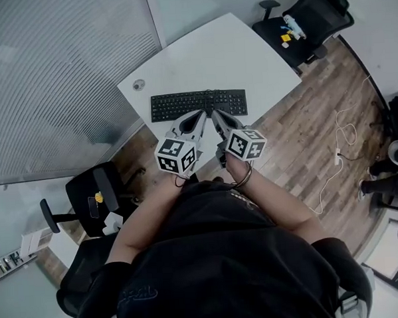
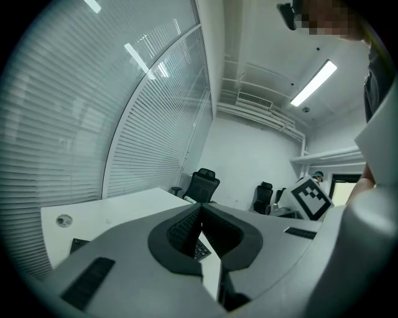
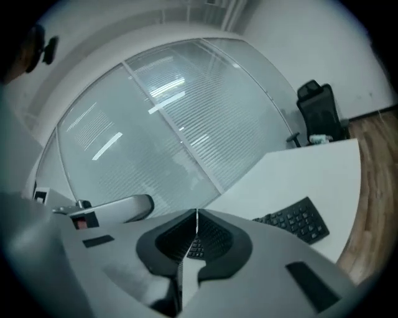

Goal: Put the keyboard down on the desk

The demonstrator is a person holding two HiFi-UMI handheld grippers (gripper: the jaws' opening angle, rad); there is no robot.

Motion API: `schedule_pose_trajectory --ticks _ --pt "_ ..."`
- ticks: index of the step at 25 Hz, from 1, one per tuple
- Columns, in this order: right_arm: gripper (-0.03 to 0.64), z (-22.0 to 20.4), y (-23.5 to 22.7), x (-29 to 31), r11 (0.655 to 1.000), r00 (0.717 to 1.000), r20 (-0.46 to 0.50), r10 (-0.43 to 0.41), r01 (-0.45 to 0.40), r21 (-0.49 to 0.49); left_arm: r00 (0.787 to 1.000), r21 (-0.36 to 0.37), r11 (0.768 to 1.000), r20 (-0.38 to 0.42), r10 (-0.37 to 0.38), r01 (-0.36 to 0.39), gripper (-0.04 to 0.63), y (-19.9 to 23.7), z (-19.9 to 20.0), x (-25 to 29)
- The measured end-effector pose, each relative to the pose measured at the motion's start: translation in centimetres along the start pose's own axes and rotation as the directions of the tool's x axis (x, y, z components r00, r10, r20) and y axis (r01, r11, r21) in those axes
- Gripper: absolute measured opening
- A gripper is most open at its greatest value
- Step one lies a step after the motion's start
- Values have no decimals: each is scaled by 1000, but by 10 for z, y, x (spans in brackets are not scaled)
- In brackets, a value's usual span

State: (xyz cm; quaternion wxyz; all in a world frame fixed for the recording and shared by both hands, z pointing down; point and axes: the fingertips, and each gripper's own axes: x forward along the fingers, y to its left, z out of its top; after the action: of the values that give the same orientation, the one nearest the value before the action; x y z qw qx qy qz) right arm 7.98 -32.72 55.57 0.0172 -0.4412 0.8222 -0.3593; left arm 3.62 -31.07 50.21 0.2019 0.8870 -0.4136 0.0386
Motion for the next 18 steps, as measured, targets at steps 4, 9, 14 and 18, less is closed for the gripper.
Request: schedule_pose_trajectory --ticks 4,9,14,18 --pt "23 19 18 -22 977 999 49 21 -10 -213 1000 16 1000 18 13 -13 15 -15 1 -1" --pt "23 18 19 -44 969 998 57 35 -20 -245 1000 26 999 12 19 -20 15 -35 -10 0" --pt "23 5 14 -64 979 998 44 47 -37 -200 999 25 999 -5 34 -34 15 -53 -24 -8" --pt "23 -10 22 -74 979 998 29 52 -45 -200 998 4 999 -28 51 -51 15 -58 -37 -23"
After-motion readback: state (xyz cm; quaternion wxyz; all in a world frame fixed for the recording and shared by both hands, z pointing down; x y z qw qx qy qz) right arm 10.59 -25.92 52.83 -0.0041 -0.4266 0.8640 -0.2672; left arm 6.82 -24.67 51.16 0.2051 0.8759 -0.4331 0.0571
